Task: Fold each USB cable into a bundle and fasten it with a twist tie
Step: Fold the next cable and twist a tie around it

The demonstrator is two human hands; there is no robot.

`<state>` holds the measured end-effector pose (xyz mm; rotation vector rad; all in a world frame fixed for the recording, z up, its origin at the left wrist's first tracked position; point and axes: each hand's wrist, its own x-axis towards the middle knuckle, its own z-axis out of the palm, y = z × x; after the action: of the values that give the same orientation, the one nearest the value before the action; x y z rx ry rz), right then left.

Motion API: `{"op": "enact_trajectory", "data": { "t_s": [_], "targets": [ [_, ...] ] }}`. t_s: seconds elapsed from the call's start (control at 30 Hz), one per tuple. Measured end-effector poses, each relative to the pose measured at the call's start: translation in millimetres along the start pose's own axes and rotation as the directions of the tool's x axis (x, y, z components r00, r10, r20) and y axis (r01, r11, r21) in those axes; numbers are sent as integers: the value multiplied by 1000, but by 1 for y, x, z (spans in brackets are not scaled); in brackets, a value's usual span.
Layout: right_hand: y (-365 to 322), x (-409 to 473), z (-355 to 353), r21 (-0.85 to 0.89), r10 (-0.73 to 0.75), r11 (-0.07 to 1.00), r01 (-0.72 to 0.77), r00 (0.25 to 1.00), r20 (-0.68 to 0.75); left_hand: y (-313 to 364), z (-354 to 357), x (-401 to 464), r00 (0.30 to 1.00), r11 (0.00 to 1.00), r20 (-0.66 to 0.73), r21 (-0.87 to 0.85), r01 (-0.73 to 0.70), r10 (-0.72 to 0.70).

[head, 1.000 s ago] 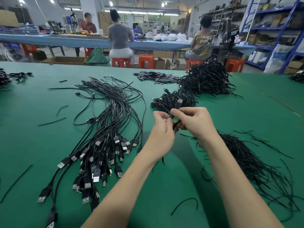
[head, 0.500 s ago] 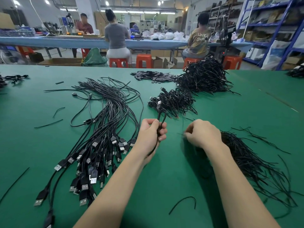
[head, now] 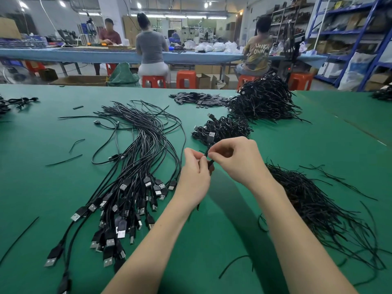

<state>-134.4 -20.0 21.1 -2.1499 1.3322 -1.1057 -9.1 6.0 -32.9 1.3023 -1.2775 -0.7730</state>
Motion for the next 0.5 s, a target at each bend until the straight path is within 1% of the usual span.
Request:
{"op": "enact_trajectory", "data": {
  "t_s": [0.03,0.1,0.13,0.23,0.33,0.4,0.5],
  "targets": [
    [-1,-1,2,-7,-24,1000,24,1000,-2,0,0,0,1000,999,-5,36,-21,21],
    [-2,-2,3,-29,-49,998,49,999,12,1,-1,0,1000,999,4,44,-21,21],
    [-2,-2,3,-39,-52,998,53,998,26,1,-2,0,1000,1000,14,15,5,-5],
    [0,-3,0,-40,-59,997,62,996,64,4,-1,2,993,983,32,-147,114,-110],
    [-1,-4,-2,-41,-84,995,88,993,87,6,0,4,987,959,11,-233,159,-161],
    [-1,-4,0,22,-62,998,60,994,85,6,0,6,984,940,-5,-295,170,-179],
    [-2,-4,0,189,46,980,-63,995,91,4,-2,8,981,929,-41,-329,168,-192]
  ]
}}
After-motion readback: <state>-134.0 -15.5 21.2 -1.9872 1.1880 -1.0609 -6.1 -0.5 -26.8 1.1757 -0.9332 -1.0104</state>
